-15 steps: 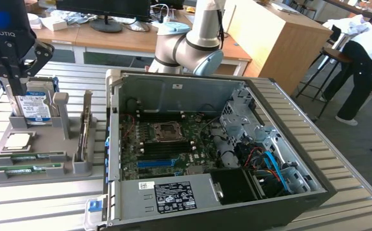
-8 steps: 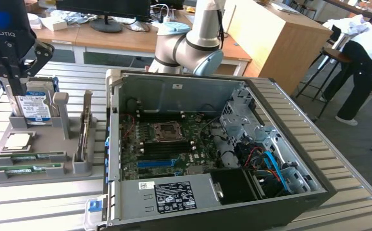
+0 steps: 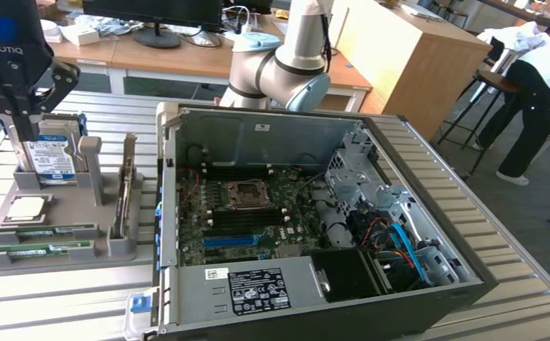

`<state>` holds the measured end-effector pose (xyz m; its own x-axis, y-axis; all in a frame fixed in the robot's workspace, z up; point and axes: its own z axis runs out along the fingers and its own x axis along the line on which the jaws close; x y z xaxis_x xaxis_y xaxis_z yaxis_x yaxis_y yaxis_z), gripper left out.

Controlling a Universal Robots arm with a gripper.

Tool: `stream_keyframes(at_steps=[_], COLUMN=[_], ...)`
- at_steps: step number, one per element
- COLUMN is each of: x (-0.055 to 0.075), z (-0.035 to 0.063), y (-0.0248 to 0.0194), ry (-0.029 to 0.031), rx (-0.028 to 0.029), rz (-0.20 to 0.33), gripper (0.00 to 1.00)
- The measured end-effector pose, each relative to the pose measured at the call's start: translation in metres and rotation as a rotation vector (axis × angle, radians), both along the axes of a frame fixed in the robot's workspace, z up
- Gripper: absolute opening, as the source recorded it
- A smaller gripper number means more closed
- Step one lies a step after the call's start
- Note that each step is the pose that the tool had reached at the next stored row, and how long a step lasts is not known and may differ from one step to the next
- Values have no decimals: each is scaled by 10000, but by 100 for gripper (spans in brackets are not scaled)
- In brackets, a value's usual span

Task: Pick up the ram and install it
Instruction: 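Pick up the ram and move it above insertion slot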

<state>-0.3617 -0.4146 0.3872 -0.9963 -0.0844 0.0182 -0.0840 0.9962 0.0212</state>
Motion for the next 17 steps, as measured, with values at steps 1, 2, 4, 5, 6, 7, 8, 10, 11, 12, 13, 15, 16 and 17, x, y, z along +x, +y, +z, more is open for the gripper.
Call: stream_keyframes(at_steps=[1,2,4,5,6,7,8,10,11,12,13,15,16,17], x=[0,0,0,0,0,0,0,1,1,0,0,0,0,0], z=[0,0,-2,-2,-2,-3,-4,-6,-7,-8,-8,-9,-10,-10], y=[0,0,0,0,0,0,0,0,0,0,0,0,0,0], ry=[0,0,-1,0,0,0,0,0,0,-1,0,0,1,0], rx=[0,0,0,0,0,-1,0,0,0,0,-1,-2,-1,-1], rz=[157,333,709,888,1068,1248,1428,1754,1928,2111,2287,2645,2824,3003], gripper=[10,10,10,10,10,10,10,10,10,10,10,10,10,10])
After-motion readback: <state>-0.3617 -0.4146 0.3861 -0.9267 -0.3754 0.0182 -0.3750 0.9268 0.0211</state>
